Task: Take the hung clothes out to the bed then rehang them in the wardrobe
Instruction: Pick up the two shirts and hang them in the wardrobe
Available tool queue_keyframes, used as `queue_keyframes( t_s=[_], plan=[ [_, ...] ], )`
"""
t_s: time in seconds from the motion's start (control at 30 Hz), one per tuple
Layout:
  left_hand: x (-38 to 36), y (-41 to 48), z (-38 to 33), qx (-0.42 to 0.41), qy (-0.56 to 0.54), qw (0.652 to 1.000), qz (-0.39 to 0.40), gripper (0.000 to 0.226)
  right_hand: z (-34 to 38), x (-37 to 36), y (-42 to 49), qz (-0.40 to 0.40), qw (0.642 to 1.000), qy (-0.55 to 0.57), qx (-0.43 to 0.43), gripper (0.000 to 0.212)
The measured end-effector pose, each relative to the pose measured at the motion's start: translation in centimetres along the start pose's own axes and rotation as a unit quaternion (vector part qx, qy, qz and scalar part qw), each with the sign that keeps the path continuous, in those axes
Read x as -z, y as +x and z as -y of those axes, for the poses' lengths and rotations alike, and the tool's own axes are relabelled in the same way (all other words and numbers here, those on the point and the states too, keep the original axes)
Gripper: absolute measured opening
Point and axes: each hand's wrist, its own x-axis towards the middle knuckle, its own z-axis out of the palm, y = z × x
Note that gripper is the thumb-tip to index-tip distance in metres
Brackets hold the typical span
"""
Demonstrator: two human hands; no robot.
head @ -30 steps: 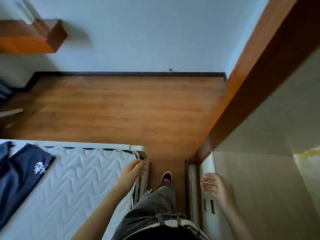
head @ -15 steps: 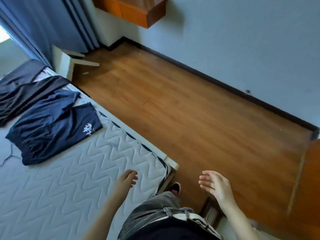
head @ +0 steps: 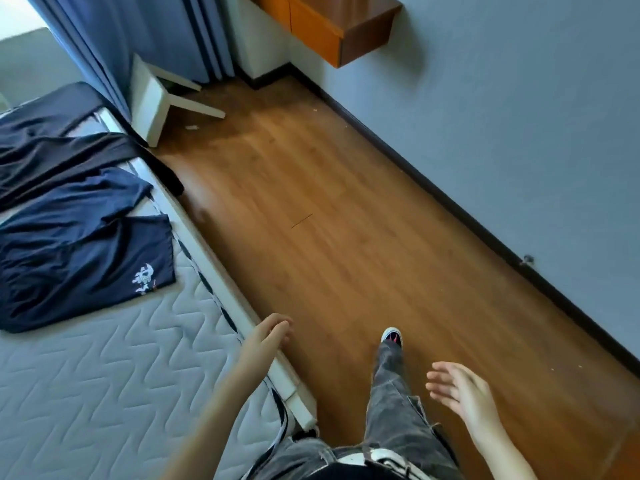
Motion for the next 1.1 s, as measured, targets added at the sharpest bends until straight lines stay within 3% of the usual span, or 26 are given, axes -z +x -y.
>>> queue_keyframes(
  t_s=[0.27, 0.43, 0.57, 0.73, 1.1],
  plan=[
    [-5.6, 8.3, -6.2, 0.102, -0.096, 0.981, -0.132, 0.025, 16.7, -2.3, 15.4, 0.136, 0.982, -0.126, 0.028, 0.028],
    [-5.9, 10.2, -7.7, 0.14, -0.171, 0.948, -0.228, 0.025, 26.2, -10.5, 20.7, 0.265, 0.941, -0.205, 0.041, 0.028],
    [-4.0, 12.4, -6.2, 0.192, -0.25, 0.892, -0.325, 0.022, 31.4, -20.8, 25.0, 0.343, 0.901, -0.262, 0.051, 0.029],
    [3.1, 18.2, -6.0, 0.23, -0.314, 0.834, -0.39, 0.021, 37.2, -35.0, 28.9, 0.387, 0.866, -0.308, 0.071, 0.028],
    [28.7, 35.6, -19.7, 0.121, -0.302, 0.832, -0.45, 0.021, 53.7, -58.4, 34.9, 0.393, 0.846, -0.343, 0.106, 0.025]
  ],
)
